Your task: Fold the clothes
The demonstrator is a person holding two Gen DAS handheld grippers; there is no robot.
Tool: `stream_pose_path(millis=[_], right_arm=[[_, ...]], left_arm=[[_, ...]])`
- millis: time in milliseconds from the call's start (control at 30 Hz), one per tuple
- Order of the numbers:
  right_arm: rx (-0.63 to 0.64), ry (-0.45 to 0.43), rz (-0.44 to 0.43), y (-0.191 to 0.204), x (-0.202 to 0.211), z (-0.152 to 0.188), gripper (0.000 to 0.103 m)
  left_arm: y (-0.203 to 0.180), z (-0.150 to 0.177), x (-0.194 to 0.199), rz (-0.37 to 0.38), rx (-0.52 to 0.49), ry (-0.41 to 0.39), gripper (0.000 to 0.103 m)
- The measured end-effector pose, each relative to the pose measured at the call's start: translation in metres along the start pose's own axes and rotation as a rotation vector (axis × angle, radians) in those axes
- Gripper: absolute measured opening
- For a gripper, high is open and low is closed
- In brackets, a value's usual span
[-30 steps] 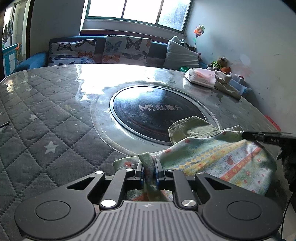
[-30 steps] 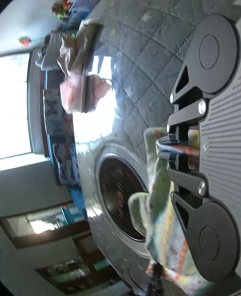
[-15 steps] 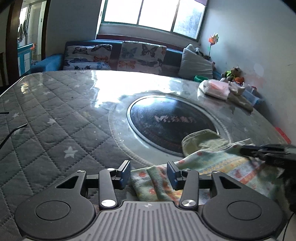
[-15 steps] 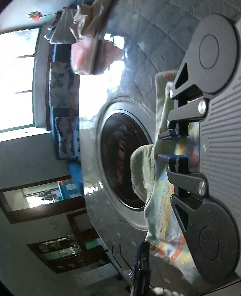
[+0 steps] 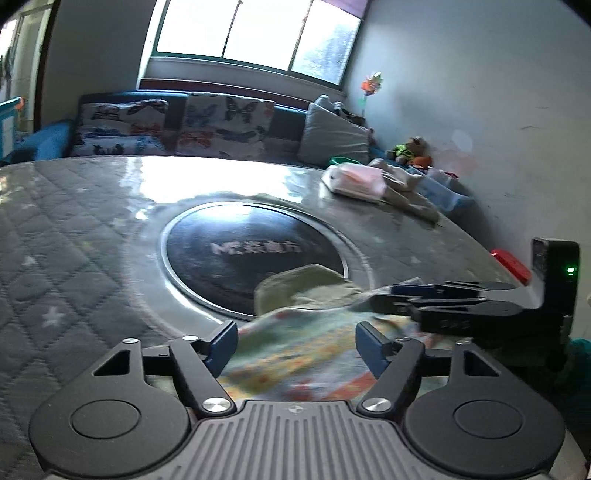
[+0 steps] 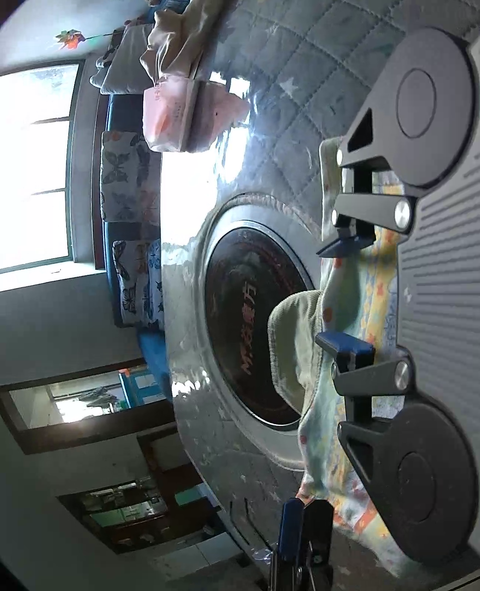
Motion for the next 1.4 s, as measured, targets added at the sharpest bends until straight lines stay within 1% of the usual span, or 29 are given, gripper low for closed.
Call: stream_pose_path(millis=[33, 67, 100, 133, 200, 300, 333, 400, 433, 500, 600, 767, 1000, 1133, 1200, 1400], right_arm=[[-0.002, 0.0, 0.009, -0.001, -0.002, 0.0, 0.055], [-0.006, -0.002, 0.015, -0.003, -0.002, 0.0, 0.057], [-0.012, -0.005, 0.018, -0.004, -0.002, 0.0, 0.063], [-0.016, -0.007, 0.023, -0.005, -0.002, 0.0, 0.073], [-0.015, -0.009, 0.028, -0.005, -0.003, 0.001, 0.079], [-0.004, -0.004, 0.032, -0.004, -0.005, 0.003, 0.088], [-0.001, -0.002, 0.033, -0.004, -0.006, 0.003, 0.09], [0.003, 0.001, 0.03, -0.004, -0.007, 0.003, 0.093], [0.003, 0.001, 0.027, -0.004, -0.007, 0.003, 0.098], [0.003, 0.004, 0.02, -0.004, -0.008, 0.003, 0.103], [0.006, 0.01, 0.019, -0.003, -0.009, 0.004, 0.103], [0.008, 0.021, 0.021, -0.003, -0.011, 0.004, 0.103], [0.01, 0.035, 0.017, -0.004, -0.014, 0.003, 0.103], [-0.012, 0.036, -0.016, -0.01, -0.012, 0.001, 0.103], [-0.015, 0.036, -0.034, -0.01, -0.01, 0.0, 0.103], [-0.011, -0.02, -0.073, 0.0, 0.01, -0.003, 0.103]], left_arm=[[-0.004, 0.0, -0.003, 0.002, -0.001, 0.004, 0.083], [-0.007, 0.001, -0.005, 0.005, -0.004, 0.005, 0.086], [-0.009, 0.001, -0.007, 0.01, -0.005, 0.006, 0.088], [-0.01, 0.001, -0.009, 0.015, -0.003, 0.008, 0.089], [-0.009, 0.002, -0.013, 0.019, 0.017, 0.015, 0.095], [-0.007, 0.003, -0.019, 0.022, 0.045, 0.033, 0.101], [-0.005, 0.004, -0.021, 0.022, 0.055, 0.041, 0.102], [-0.001, 0.006, -0.022, 0.015, 0.069, 0.05, 0.103], [0.001, 0.007, -0.022, 0.008, 0.074, 0.053, 0.103], [0.006, 0.009, -0.022, -0.004, 0.086, 0.057, 0.103], [0.016, 0.012, -0.022, -0.015, 0.113, 0.062, 0.103], [0.025, 0.012, -0.018, 0.003, 0.161, 0.05, 0.103], [0.036, 0.014, -0.014, -0.025, 0.189, 0.043, 0.103], [0.03, 0.012, -0.011, -0.038, 0.165, 0.033, 0.103], [0.026, 0.011, -0.008, -0.031, 0.155, 0.022, 0.103], [0.016, 0.006, 0.006, -0.04, 0.125, -0.04, 0.103]])
Point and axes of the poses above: each gripper's, at about its wrist camera, not at the fingertips, and x roughly against the way its jaws point, y to its left, z to its underside, the point moved 3 cm from there along -x, roughly the way its jaws point, and after that the axes turned 7 degrees about -z, right-handed, at the moved point
